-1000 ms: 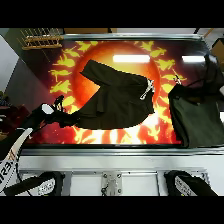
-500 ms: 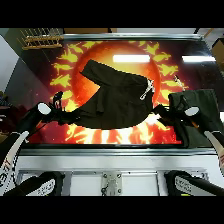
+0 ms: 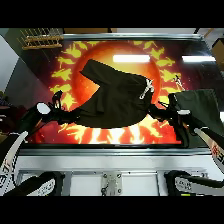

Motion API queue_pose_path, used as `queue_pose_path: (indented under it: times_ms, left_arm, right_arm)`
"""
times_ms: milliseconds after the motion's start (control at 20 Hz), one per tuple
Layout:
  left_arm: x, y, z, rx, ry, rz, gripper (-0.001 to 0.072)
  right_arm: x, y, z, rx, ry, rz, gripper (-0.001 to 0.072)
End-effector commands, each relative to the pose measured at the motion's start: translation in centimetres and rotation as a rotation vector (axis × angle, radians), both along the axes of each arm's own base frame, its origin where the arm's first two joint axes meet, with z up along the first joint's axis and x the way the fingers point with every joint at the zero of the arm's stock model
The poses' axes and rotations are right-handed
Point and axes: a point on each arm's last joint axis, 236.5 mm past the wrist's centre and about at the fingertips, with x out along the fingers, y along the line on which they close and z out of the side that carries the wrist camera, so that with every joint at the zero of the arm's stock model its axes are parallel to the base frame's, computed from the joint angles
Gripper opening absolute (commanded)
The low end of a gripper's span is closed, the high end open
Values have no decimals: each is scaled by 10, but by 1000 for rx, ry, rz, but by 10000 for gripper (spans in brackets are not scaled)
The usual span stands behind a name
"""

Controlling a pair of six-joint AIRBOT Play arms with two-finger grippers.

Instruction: Fold the clothes and pants, and hang the long-sleeved shirts on hangers.

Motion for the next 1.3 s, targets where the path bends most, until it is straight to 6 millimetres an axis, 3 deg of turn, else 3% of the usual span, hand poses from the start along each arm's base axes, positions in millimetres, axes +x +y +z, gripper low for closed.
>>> queue_pose_path:
  times_ms: [0,50,150,250,350,400,450,550,700,750,850,950,1050,1250]
  left_arm:
    - [28,16,54,-7,-133,41,3]
    - [43,26,98,-8,-236,59,3]
    - [58,40,205,-6,-468,76,3]
    - [43,44,331,10,-739,77,3]
    - [-2,37,449,28,-1034,64,3]
    - [-29,33,493,31,-1155,59,3]
    - [-60,27,532,27,-1270,54,3]
    - [-111,21,582,-1,-1430,59,3]
    - [-154,18,614,-17,-1539,63,3]
    - [-157,18,618,-19,-1551,64,3]
    - [-140,19,614,-26,-1518,68,3]
    - [-98,20,594,-23,-1426,64,3]
    - [-39,21,557,-19,-1280,52,3]
    - [92,11,439,-46,-940,13,3]
  right_arm:
    - [11,8,56,-110,-173,199,11]
    - [17,9,91,-141,-240,250,11]
    - [20,13,186,-197,-373,334,11]
    - [3,20,285,-221,-481,368,11]
    - [-30,30,374,-210,-607,376,11]
    - [-50,34,414,-211,-681,368,11]
    - [-71,36,448,-210,-751,347,11]
    - [-110,39,491,-188,-840,305,12]
    - [-157,41,517,-135,-879,249,11]
    - [-166,41,520,-114,-874,234,11]
    - [-174,43,519,-61,-835,213,11]
    - [-171,44,502,-39,-739,215,11]
    - [-156,40,465,-51,-574,222,11]
    - [-102,17,362,-156,-240,237,12]
